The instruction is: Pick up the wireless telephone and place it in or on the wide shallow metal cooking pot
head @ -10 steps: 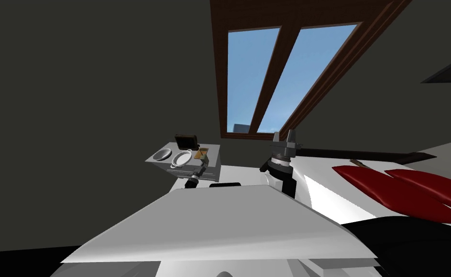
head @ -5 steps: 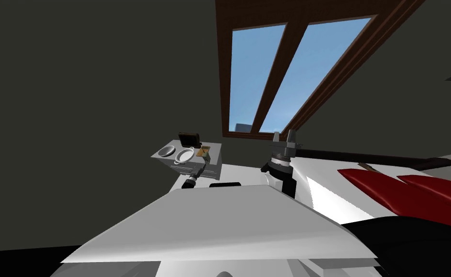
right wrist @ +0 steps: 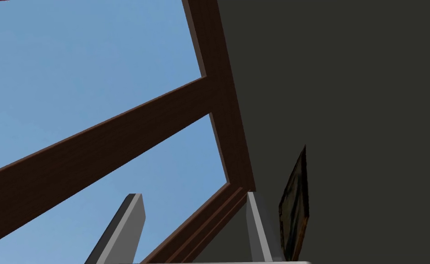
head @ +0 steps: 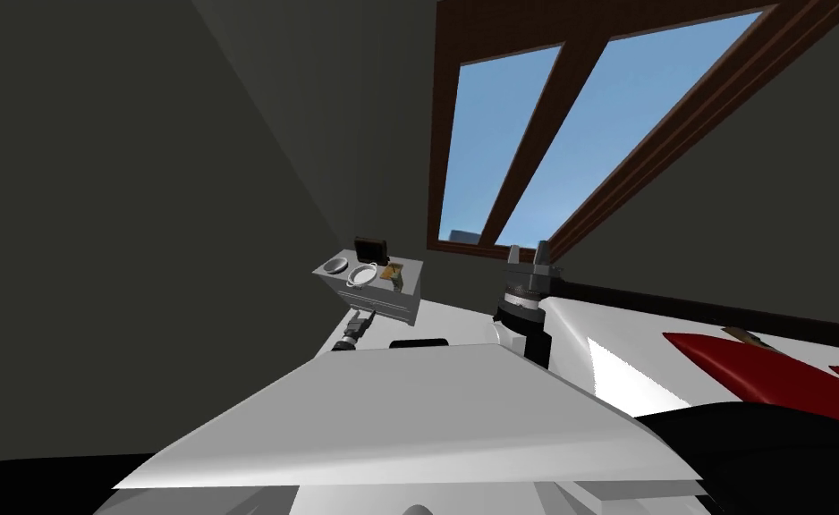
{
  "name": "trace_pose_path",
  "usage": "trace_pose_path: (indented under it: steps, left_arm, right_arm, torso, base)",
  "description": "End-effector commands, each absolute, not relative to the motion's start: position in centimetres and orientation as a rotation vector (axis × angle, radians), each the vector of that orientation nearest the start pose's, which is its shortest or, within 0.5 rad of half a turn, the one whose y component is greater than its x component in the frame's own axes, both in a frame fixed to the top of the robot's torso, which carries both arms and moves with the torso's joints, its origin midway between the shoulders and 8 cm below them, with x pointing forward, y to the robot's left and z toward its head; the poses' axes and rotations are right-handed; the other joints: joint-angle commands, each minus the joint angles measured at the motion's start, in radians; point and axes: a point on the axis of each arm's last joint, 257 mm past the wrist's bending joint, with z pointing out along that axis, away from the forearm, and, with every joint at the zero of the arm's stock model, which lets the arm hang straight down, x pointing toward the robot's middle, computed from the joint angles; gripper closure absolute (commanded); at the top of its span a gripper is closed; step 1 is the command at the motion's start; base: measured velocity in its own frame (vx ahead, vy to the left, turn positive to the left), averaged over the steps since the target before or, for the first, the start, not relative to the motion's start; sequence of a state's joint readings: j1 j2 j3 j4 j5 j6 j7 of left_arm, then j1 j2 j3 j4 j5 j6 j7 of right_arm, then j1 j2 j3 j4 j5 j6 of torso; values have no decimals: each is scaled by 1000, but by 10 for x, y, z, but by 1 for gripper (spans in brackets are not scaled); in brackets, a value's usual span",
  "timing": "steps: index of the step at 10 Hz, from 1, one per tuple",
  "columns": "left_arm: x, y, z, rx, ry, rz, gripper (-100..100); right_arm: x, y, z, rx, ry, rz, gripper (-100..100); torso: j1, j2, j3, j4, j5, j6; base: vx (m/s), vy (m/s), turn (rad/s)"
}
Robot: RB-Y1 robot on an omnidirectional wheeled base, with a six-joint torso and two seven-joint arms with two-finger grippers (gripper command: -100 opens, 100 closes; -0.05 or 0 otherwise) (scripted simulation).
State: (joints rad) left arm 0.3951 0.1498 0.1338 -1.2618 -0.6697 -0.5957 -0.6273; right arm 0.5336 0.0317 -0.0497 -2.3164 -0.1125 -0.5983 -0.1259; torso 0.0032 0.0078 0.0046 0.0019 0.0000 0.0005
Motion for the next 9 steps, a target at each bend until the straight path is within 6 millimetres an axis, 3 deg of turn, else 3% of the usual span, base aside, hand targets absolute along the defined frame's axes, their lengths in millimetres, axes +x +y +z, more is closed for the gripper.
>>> trace_pose_path:
  steps: [1, 6, 9]
  left_arm:
    - [347, 306, -412, -51, 1782, -225, -100]
    - [375, 266, -371, 39, 1654, -243, -100]
    - [382, 246, -362, 16, 1616, -267, -100]
  right_arm:
    - [309, -312, 48, 689, 403, 1444, 0]
    - [309, -312, 48, 689, 403, 1444, 0]
    - [309, -312, 48, 689, 403, 1444, 0]
  torso:
    - [0, 0, 0, 0, 0, 0]
    - [-9, -23, -13, -5, -2, 1]
    - [-5, -14, -8, -3, -1, 0]
  base:
    - [-12, 29, -46]
    - [163, -56, -148]
    - [57, -15, -55]
